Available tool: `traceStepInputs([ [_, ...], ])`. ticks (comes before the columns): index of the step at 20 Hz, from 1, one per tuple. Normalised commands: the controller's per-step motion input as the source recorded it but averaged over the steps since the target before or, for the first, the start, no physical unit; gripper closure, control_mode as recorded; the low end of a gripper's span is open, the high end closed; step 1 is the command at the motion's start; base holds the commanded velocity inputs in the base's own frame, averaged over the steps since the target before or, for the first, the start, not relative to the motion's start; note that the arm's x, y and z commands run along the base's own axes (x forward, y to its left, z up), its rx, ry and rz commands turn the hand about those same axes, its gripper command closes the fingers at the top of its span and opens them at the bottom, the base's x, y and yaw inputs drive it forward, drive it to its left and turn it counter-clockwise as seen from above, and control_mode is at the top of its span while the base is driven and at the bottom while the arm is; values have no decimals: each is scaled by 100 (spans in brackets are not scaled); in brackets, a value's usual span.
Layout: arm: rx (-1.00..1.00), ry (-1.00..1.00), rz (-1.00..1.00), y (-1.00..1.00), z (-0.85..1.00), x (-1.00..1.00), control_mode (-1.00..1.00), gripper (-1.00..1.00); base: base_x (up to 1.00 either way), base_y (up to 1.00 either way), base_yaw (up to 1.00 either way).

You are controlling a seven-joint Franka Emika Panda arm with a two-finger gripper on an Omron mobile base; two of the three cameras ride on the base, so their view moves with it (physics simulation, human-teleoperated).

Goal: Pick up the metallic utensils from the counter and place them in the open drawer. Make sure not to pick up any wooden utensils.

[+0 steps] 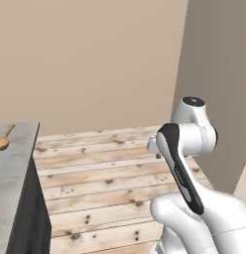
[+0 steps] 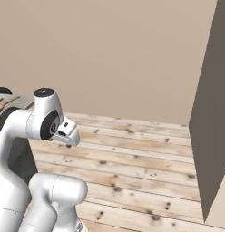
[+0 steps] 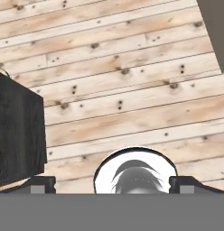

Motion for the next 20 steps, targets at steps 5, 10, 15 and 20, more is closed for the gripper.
traceStepInputs([
  [5, 0, 0, 0, 0, 0, 0, 100, -100, 100, -11, 34],
  [10, 0, 0, 0, 0, 0, 0, 100, -100, 100, -34, 28],
  [15, 0, 0, 0, 0, 0, 0, 100, -100, 100, -39, 26],
  [20, 0, 0, 0, 0, 0, 0, 100, -100, 100, -46, 21],
])
